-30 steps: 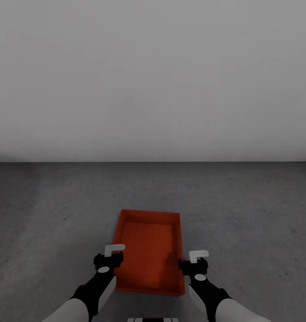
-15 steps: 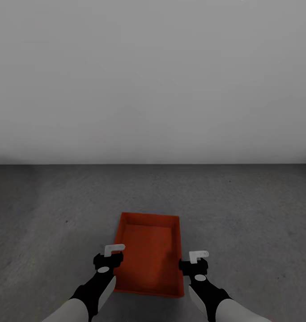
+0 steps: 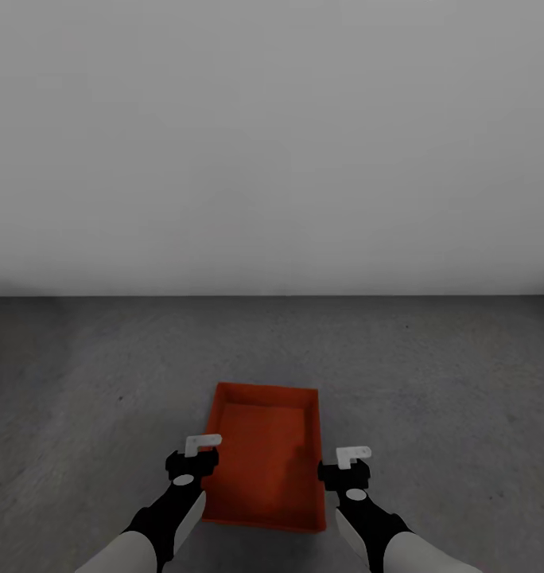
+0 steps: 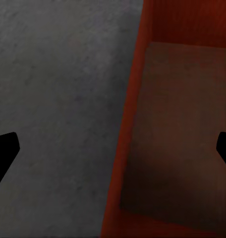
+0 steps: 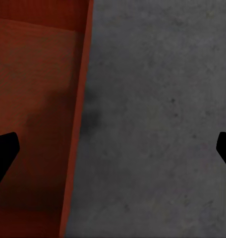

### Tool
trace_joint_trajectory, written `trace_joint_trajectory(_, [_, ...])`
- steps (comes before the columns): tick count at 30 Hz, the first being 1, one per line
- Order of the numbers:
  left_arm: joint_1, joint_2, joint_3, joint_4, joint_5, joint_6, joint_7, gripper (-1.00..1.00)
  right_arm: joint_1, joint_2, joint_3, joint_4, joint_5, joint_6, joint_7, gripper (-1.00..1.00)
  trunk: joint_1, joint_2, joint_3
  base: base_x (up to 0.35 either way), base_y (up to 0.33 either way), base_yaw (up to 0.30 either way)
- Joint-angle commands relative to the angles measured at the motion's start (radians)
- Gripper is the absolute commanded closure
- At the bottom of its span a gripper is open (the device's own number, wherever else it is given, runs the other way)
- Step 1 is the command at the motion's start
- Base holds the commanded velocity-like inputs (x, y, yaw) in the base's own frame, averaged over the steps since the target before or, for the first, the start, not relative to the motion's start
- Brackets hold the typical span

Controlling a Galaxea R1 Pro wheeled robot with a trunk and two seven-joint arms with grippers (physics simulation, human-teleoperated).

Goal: Move the two storage containers from the living room to the garage. In the garage, place one container on the floor and stack the other container on top of it (either order is fine).

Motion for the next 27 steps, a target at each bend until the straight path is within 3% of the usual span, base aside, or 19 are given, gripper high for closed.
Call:
trace_joint_trajectory(1, [-0.001,0.001,-0.008,0.000,0.018,-0.003,0.007,-1.00,-0.001,0.000,0.008,0.001,-0.009,-0.003,-0.005,-1.00,-0.004,0.007,0.003,0.000,0.000,0.000])
trace_joint_trajectory(7, [-0.001,0.002,-0.009,0.000,0.042,-0.003,0.007,-1.00,-0.001,0.000,0.008,0.001,-0.010,-0.002,-0.003,-1.00,-0.027,0.049,0.021,0.000,0.000,0.000])
trace_joint_trajectory(27, [-0.001,0.001,-0.010,0.000,0.043,-0.004,0.007,-1.00,-0.001,0.000,0.008,0.000,-0.009,-0.004,-0.004,-1.00,-0.104,0.189,0.084,0.000,0.000,0.000])
